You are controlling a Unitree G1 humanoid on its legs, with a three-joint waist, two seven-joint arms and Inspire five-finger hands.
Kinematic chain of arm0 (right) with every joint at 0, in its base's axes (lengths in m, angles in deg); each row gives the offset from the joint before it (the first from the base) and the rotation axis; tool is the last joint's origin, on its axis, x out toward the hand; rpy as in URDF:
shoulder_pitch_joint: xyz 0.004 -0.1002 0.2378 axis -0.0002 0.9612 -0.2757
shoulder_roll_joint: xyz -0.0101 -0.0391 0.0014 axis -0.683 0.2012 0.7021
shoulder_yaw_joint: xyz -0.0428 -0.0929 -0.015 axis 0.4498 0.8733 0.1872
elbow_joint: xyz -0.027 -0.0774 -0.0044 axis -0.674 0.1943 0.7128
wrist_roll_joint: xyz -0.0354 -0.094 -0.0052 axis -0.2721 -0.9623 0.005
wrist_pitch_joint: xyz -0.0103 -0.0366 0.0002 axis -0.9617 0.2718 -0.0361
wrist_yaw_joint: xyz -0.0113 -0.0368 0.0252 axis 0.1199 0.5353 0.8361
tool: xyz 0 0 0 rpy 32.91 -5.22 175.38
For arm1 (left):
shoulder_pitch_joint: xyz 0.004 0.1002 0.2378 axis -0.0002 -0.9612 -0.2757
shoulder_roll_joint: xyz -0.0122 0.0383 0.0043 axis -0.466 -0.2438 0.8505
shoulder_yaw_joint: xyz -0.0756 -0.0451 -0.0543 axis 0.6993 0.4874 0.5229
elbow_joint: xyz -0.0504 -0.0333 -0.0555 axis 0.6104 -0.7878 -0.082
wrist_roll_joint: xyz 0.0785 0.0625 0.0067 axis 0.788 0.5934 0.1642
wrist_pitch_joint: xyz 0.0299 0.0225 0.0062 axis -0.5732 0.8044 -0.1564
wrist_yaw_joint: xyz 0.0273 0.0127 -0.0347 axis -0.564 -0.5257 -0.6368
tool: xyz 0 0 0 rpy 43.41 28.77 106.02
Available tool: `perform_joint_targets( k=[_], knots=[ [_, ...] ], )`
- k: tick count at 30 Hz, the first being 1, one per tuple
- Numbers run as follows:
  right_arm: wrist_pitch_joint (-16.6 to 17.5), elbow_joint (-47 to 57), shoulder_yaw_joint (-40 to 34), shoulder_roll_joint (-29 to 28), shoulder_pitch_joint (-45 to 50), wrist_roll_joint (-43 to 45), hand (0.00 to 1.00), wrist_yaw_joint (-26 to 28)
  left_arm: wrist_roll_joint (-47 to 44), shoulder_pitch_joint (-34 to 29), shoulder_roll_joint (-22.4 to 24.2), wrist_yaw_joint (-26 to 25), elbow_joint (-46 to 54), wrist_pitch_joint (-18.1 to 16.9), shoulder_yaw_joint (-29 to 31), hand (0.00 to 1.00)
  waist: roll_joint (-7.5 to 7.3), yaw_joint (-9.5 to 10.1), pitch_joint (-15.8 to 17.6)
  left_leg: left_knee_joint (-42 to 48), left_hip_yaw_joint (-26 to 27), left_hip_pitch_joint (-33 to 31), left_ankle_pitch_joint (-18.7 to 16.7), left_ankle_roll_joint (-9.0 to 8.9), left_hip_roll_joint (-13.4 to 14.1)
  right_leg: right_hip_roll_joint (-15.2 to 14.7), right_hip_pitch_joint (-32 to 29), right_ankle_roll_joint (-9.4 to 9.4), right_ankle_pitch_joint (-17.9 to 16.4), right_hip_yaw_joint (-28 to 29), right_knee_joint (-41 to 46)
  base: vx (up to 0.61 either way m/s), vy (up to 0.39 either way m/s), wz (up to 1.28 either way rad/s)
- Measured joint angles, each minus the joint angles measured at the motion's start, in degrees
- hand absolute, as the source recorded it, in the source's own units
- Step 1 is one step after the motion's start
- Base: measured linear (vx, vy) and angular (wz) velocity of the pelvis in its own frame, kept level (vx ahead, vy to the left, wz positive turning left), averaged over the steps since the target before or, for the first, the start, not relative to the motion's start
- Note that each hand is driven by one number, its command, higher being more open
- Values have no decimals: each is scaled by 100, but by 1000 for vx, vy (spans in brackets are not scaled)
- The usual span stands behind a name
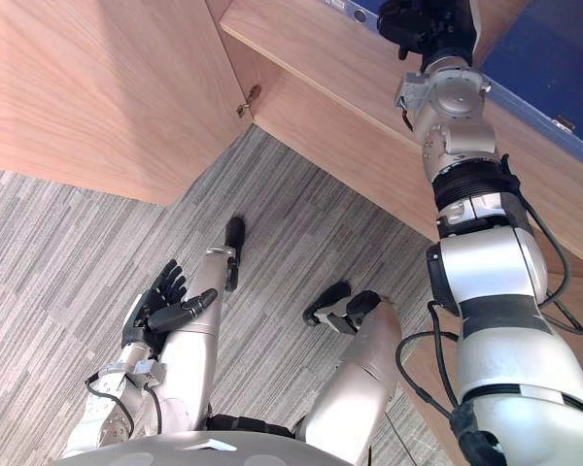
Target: Walk over to the cabinet, pick up the folder, carry it to the office cabinet, place the folder inside the office cabinet, then close the office cabinet door
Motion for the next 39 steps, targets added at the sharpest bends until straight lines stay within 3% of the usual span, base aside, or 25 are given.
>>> perform_joint_targets(
  k=[25, 39],
  knots=[
    [-65, -468, -112, 109, 190, 127, 0, 0, 2, -14, -5, -69, 45, 5, -114, 100, 66, -35, 6, 23, 76, -56, 12, 11, 13, 60, -214, -5, -27, 196, 18, 7, 3, -2],
    [61, 965, -1228, 98, 1411, 346, 0, -71, 6, -14, -81, -181, -44, 1, -113, 100, 79, -134, -1, 527, 182, 278, -321, -13, 306, 368, 223, 61, 50, 353, -167, 2, 30, -14]
  ],
)
